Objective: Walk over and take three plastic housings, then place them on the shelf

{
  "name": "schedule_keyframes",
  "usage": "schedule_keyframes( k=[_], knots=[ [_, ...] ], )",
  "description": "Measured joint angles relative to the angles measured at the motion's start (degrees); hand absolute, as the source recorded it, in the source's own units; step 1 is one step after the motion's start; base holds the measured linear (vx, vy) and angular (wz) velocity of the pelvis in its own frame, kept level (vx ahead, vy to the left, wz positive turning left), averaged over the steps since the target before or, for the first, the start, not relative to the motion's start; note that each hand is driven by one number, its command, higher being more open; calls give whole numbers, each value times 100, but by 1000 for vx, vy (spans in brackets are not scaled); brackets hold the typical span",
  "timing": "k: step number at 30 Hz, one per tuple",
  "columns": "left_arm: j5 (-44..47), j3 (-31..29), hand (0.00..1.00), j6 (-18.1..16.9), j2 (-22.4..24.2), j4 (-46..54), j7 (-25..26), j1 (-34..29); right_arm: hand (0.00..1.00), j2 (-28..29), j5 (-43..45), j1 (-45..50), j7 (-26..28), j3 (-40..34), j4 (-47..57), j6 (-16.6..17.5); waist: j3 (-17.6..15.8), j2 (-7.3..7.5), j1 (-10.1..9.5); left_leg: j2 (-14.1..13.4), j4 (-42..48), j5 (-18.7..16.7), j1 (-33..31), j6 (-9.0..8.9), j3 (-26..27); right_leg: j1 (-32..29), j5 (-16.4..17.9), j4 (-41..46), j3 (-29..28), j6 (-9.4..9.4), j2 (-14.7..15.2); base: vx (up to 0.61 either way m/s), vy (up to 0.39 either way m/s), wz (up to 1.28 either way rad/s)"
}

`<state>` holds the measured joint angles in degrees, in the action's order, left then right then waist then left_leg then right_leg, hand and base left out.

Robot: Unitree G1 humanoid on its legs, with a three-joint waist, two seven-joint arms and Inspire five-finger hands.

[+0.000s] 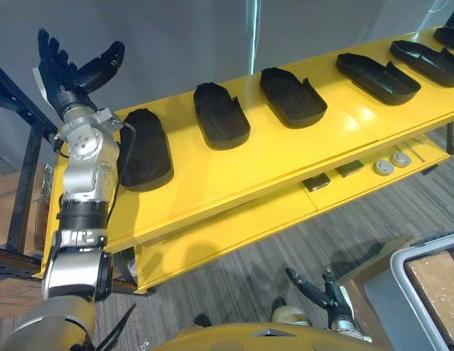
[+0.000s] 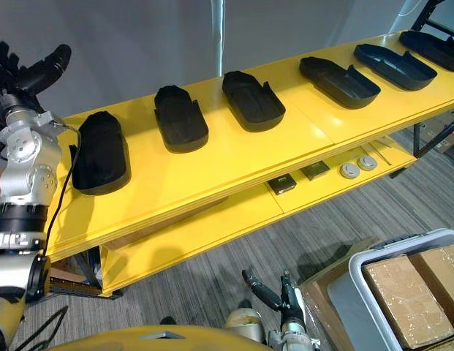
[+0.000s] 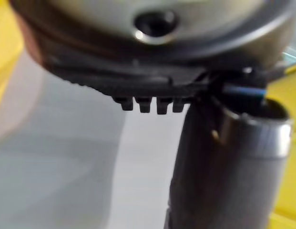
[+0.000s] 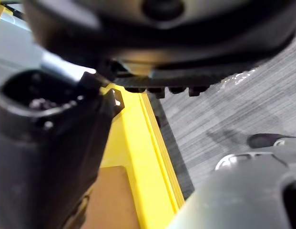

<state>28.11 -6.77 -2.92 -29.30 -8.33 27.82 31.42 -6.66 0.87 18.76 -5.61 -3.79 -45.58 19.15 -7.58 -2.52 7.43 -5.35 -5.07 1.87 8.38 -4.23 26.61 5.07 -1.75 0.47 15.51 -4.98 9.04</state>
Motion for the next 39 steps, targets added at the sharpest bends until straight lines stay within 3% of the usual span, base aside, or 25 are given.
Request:
schedule_keyframes(
  k=[5,8,12,18,24,33,39],
  knots=[
    [-1012,-168,100,-474,794,1669,-650,-1928,100,5,-5,101,-10,-160,-355,-16,211,-41,-184,0,-2,-2,-15,-4,-148,129,-9,-114,172,-15,-6,14,1,14],
    [-1286,-247,100,-514,1126,1744,-1108,-2935,100,9,-12,171,-2,-344,-459,-17,279,-97,-311,3,-4,-7,-24,-9,-243,205,-10,-156,274,-16,-6,1,-1,17],
    [-1547,-342,100,-517,1139,1369,-1536,-3704,100,9,-16,175,129,-508,-673,-131,291,-80,-468,5,-4,41,-87,37,-376,203,-5,-157,412,-12,-11,-13,-4,16],
    [-1484,-378,100,-612,1116,1014,-1895,-4168,100,9,60,80,317,-601,-883,-166,245,-18,-579,67,-3,93,-183,80,-521,196,13,-160,567,10,5,-7,4,14],
    [-1475,-312,100,-1078,1117,1000,-2100,-4290,100,-11,502,-317,406,-987,-1006,-229,13,-29,-569,109,-1,138,-316,131,-617,82,13,-138,652,10,67,-4,16,7],
    [-1451,47,100,-1095,1116,1001,-2522,-4313,100,-28,501,-681,399,-1081,-989,-381,-319,-112,-526,109,19,136,-426,119,-621,-53,9,-130,641,-25,70,43,-3,-1],
    [-1610,194,100,-1095,1107,935,-2381,-4267,100,-29,497,-818,401,-1136,-987,-379,-406,-151,-429,77,24,135,-394,116,-485,-65,16,-130,567,-15,48,21,-9,-7]
  ],
)
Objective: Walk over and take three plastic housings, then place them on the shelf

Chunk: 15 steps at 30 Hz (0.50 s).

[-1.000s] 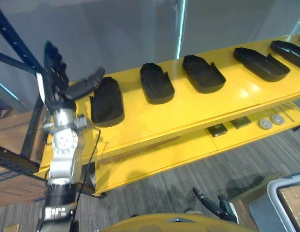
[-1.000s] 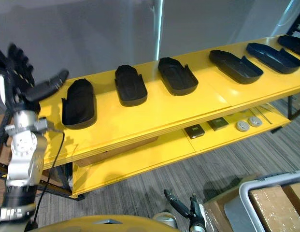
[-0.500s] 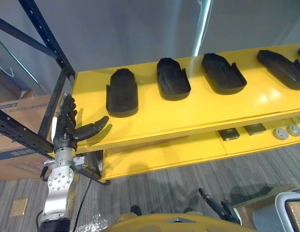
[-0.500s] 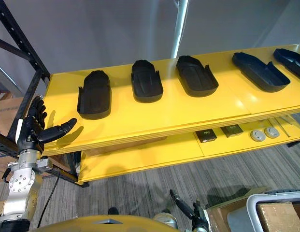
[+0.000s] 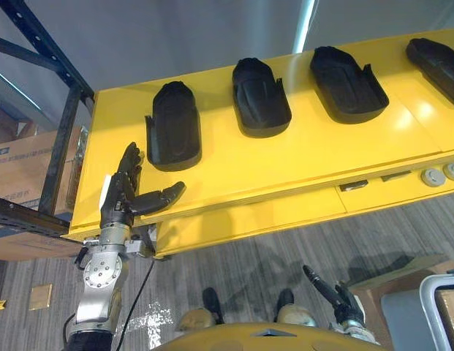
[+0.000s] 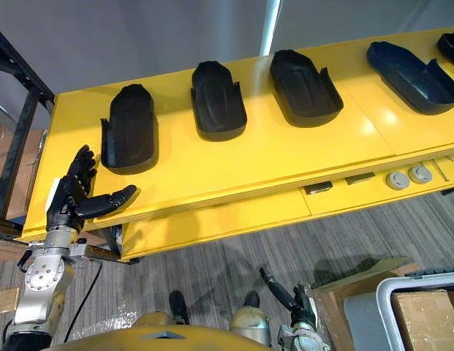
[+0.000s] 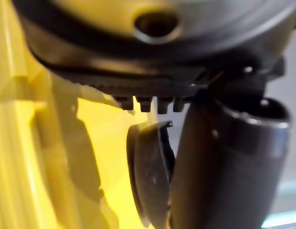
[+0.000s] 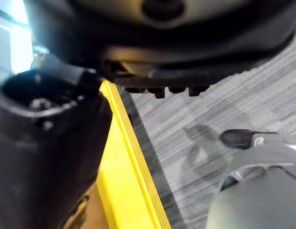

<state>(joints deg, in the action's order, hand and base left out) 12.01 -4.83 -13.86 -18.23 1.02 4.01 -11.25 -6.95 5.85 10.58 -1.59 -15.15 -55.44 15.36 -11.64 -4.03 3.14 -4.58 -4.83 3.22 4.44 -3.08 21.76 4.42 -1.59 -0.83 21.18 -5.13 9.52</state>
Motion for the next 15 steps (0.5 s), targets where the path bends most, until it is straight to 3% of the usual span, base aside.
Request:
schedule_keyframes(
  k=[15],
  knots=[
    [-1060,177,100,86,-61,-1081,2262,794,100,2,4,206,-68,22,8,-3,-11,41,177,-121,-4,-2,103,-44,305,-148,12,157,-273,21,-71,-32,-7,-10]
  ],
)
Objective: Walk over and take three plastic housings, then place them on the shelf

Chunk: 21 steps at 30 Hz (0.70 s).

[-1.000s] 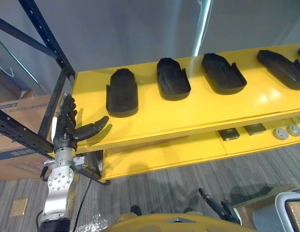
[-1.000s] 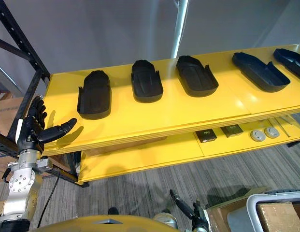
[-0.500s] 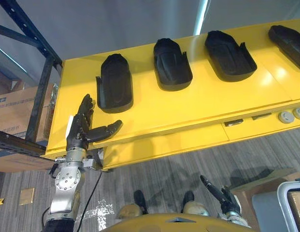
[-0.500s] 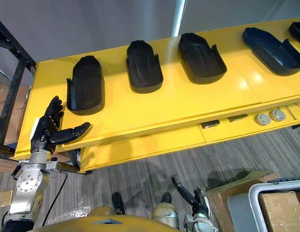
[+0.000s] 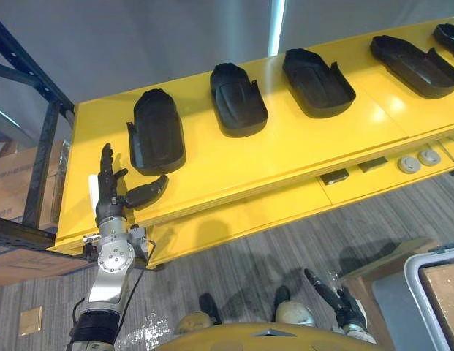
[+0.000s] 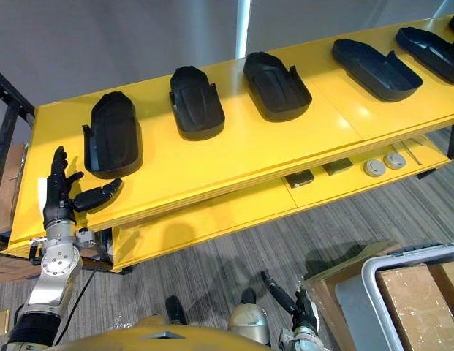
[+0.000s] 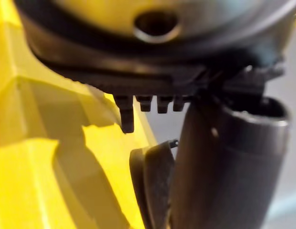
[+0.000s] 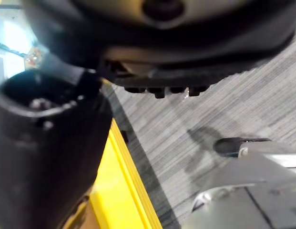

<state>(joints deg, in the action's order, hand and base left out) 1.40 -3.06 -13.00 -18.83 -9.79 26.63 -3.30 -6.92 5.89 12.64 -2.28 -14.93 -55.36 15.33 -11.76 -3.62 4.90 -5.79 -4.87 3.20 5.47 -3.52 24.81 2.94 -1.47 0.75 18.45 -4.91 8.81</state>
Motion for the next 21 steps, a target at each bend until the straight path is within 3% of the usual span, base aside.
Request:
schedule_keyframes(
  k=[5,21],
  knots=[
    [-126,0,100,0,1,-113,551,186,100,17,2,31,-51,149,7,-3,-35,111,12,-5,5,-13,11,-19,15,3,-9,-3,-10,-10,1,7,1,0],
    [-200,4,100,88,12,-365,857,413,100,60,0,30,-57,215,25,-30,-42,172,24,-11,7,-48,92,-62,153,3,-17,16,-120,-20,3,-3,4,-4]
  ],
)
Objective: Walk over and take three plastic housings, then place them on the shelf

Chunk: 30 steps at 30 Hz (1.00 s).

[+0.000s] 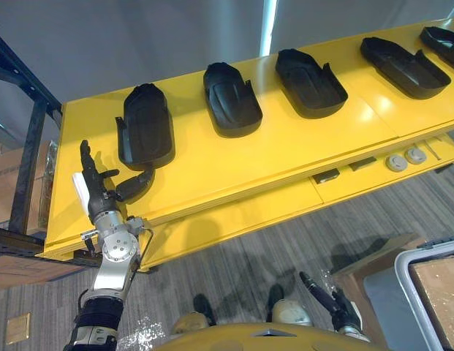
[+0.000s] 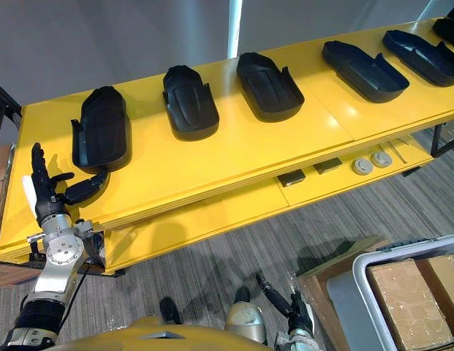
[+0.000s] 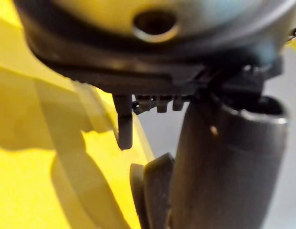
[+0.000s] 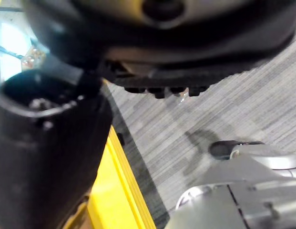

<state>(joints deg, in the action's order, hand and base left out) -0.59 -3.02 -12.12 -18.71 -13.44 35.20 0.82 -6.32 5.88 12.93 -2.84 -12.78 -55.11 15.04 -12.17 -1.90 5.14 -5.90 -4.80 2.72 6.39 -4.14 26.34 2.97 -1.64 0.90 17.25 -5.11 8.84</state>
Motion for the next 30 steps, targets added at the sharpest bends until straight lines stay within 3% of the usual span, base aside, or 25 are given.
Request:
schedule_keyframes(
  k=[13,30],
  knots=[
    [12,28,100,-35,3,-215,230,247,100,36,-3,4,-39,1,37,-5,-37,77,-4,-64,272,-147,-90,-25,28,7,1,12,-25,-2,4,-1,0,-1],
    [49,38,100,-39,5,-471,332,431,100,51,-74,39,-173,-9,146,-335,-40,78,63,-120,489,-271,-111,-60,119,23,-8,15,-106,-12,6,-2,-1,-2]
  ],
)
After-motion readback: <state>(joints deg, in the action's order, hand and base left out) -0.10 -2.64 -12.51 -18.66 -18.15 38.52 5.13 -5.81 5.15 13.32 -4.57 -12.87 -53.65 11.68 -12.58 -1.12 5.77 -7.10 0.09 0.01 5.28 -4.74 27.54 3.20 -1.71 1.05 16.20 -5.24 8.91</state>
